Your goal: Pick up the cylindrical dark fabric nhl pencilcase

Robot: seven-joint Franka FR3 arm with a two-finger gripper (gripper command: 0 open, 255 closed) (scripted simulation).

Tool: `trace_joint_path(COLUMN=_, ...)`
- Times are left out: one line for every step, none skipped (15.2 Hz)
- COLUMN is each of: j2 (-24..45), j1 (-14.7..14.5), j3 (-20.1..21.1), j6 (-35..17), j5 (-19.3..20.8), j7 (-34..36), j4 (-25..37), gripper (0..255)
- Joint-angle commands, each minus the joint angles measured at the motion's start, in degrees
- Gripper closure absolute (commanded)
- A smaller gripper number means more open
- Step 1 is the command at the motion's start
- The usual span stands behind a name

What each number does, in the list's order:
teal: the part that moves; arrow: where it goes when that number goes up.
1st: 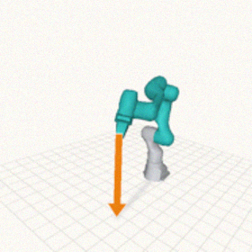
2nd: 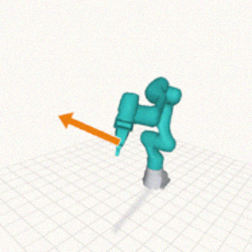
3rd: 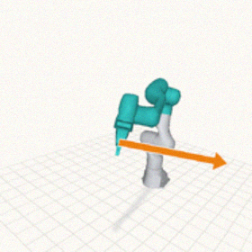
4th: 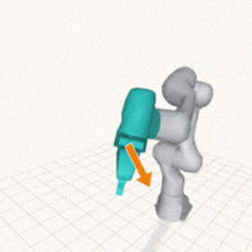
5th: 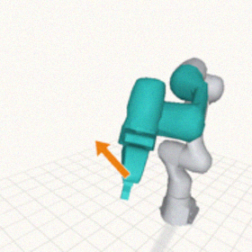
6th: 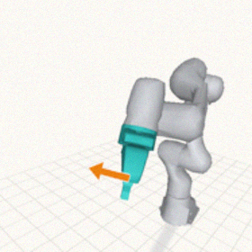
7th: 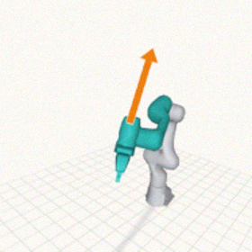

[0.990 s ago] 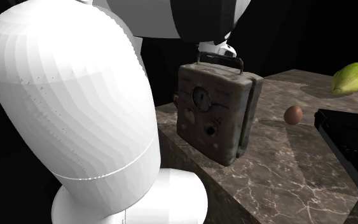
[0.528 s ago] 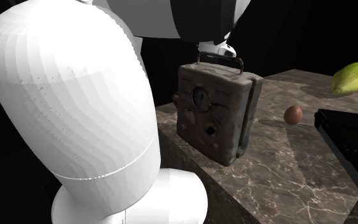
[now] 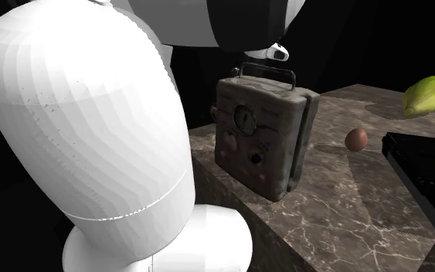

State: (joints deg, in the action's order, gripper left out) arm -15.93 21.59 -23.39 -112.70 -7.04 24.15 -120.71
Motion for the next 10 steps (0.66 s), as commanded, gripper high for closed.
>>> trace_joint_path(j2=-0.34, j1=0.01, j3=0.13, j6=1.64, j5=0.18, j7=0.39, j4=1.43, gripper=255)
trace_joint_path(j2=-0.37, j1=0.0, j3=0.17, j6=2.39, j5=0.23, j7=0.55, j4=2.16, gripper=255)
trace_joint_path(j2=-0.39, j1=-0.01, j3=0.21, j6=3.14, j5=0.27, j7=0.69, j4=2.91, gripper=255)
trace_joint_path(j2=-0.4, j1=-0.03, j3=0.24, j6=3.89, j5=0.3, j7=0.84, j4=3.66, gripper=255)
trace_joint_path(j2=-0.39, j1=-0.05, j3=0.27, j6=4.65, j5=0.32, j7=0.98, j4=4.43, gripper=255)
trace_joint_path(j2=-0.37, j1=-0.07, j3=0.3, j6=5.4, j5=0.34, j7=1.11, j4=5.21, gripper=255)
trace_joint_path(j2=-0.34, j1=-0.09, j3=0.32, j6=6.15, j5=0.35, j7=1.24, j4=6.01, gripper=255)
trace_joint_path(j2=-0.29, j1=-0.11, j3=0.34, j6=6.9, j5=0.36, j7=1.37, j4=6.82, gripper=255)
trace_joint_path(j2=-0.3, j1=-0.11, j3=0.34, j6=7.02, j5=0.37, j7=1.39, j4=6.93, gripper=255)
trace_joint_path(j2=-0.29, j1=-0.11, j3=0.34, j6=7.02, j5=0.36, j7=1.39, j4=6.94, gripper=255)
